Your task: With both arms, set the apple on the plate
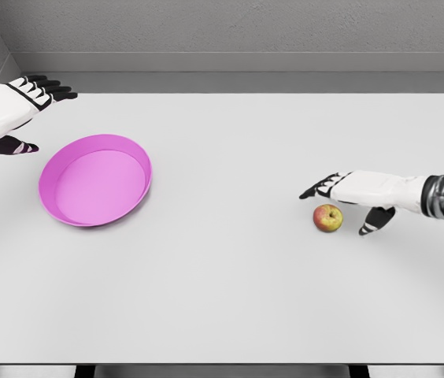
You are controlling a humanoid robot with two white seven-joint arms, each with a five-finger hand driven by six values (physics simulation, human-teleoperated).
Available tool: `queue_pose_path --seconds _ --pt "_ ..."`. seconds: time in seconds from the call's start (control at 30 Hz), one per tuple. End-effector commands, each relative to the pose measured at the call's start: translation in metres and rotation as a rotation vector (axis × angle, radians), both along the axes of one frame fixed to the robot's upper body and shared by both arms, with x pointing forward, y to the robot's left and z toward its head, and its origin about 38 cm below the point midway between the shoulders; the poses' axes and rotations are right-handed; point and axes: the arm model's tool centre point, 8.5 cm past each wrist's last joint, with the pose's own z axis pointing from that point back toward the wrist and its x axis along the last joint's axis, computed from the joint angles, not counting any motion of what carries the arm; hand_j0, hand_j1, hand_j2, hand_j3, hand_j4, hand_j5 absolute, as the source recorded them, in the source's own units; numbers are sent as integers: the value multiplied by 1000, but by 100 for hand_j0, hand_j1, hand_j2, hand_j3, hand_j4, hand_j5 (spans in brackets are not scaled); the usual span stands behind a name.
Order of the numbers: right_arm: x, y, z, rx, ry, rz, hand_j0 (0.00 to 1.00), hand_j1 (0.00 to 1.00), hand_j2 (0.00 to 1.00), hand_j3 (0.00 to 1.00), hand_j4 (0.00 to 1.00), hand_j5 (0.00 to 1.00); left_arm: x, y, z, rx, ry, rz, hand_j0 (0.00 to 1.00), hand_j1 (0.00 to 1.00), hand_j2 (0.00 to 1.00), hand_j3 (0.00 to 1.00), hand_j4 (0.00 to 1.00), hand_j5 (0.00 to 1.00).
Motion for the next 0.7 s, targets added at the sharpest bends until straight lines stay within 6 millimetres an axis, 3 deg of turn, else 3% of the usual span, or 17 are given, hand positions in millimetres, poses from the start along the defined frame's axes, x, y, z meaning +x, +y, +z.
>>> queue_pose_path --seconds 0.0,0.47,0.5,0.57,0.6,0.67 --pt "-4 8 -14 -4 38 16 100 100 100 100 100 100 0 1 1 -5 -1 1 100 100 100 100 100 100" --pt "-1 16 -22 3 54 23 100 100 100 100 100 100 0 1 0 -5 1 1 100 100 100 100 100 100" --pt "-1 15 -21 2 53 22 97 97 97 97 97 97 0 1 0 -5 1 1 100 100 100 100 100 100" --pt "-2 15 -22 -6 62 30 60 60 60 60 60 60 0 1 0 -6 1 1 100 100 100 100 100 100" --pt "-3 16 -22 -12 68 33 52 52 52 52 52 52 0 1 1 -5 -1 2 100 100 100 100 100 100" --pt "-3 16 -22 -12 68 33 52 52 52 52 52 52 0 1 1 -4 -1 3 100 100 100 100 100 100"
